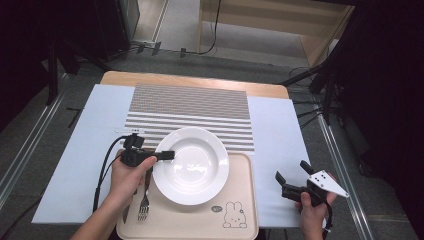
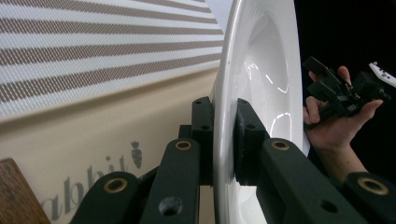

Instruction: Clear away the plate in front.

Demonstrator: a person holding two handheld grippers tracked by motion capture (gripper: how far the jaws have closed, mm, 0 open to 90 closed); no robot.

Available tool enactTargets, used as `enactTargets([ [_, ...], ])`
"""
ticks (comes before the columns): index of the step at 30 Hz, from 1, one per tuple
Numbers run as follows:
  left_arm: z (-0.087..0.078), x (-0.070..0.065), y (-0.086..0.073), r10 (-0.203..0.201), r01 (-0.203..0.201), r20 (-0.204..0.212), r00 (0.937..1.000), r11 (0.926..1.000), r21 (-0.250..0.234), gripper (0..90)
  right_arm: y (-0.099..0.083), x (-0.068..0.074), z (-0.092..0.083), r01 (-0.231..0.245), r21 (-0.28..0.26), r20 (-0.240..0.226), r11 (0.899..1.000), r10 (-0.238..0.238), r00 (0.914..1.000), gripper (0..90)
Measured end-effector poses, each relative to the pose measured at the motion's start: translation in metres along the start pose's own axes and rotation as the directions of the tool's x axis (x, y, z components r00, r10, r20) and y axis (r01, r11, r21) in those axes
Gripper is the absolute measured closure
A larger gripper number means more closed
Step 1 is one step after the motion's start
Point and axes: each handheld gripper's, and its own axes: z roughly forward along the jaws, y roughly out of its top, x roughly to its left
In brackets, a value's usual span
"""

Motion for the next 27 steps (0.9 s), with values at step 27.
enactTargets([
  [27, 0.008, -0.009, -0.030, -0.024, 0.018, 0.060, 0.9979, 0.9949, 0.100, 78.7, 0.000, 0.001, 0.000, -0.001, 0.004, 0.005, 1.000, 0.001, 1.0000, 0.0],
])
